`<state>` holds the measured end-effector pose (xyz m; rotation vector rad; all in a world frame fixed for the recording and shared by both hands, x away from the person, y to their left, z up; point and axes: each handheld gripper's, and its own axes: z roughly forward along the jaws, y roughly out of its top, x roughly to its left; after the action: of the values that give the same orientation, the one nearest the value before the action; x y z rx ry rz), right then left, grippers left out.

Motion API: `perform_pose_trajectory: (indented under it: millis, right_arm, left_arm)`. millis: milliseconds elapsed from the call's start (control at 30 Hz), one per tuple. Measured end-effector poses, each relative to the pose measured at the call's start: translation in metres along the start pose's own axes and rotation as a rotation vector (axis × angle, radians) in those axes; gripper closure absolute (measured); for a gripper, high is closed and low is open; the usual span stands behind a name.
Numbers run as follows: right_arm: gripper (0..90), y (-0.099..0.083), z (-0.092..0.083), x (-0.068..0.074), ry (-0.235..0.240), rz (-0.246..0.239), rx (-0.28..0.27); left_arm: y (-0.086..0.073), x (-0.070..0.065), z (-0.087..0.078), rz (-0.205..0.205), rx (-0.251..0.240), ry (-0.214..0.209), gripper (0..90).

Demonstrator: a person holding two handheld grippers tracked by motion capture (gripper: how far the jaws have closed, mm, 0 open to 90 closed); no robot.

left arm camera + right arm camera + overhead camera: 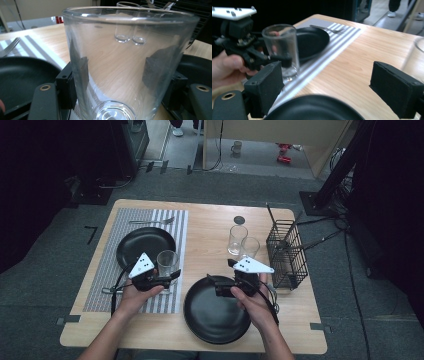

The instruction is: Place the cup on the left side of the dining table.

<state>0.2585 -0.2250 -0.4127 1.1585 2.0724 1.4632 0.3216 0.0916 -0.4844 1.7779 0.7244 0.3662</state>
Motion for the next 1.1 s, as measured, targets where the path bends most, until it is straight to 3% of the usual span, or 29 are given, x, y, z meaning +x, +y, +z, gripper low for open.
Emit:
perform_pose_trajectory:
  millis: [300,700,1100]
  right_arm:
    - [11.6,-0.030,-0.031,-0.015,-0.099,0.026,0.020]
    - [11.9,-0.067,-0.063,-0.036,-0.164,0.075,0.044]
    - [12.5,-0.096,-0.084,-0.052,-0.225,0.123,0.056]
  left_arm:
    - [-0.004,0.002,0.002,-0.002,0.045,0.035,30.8]
    - [-0.010,0.006,0.010,-0.031,0.128,0.067,30.7]
    - [-0.011,0.002,0.012,0.037,0.160,0.121,30.6]
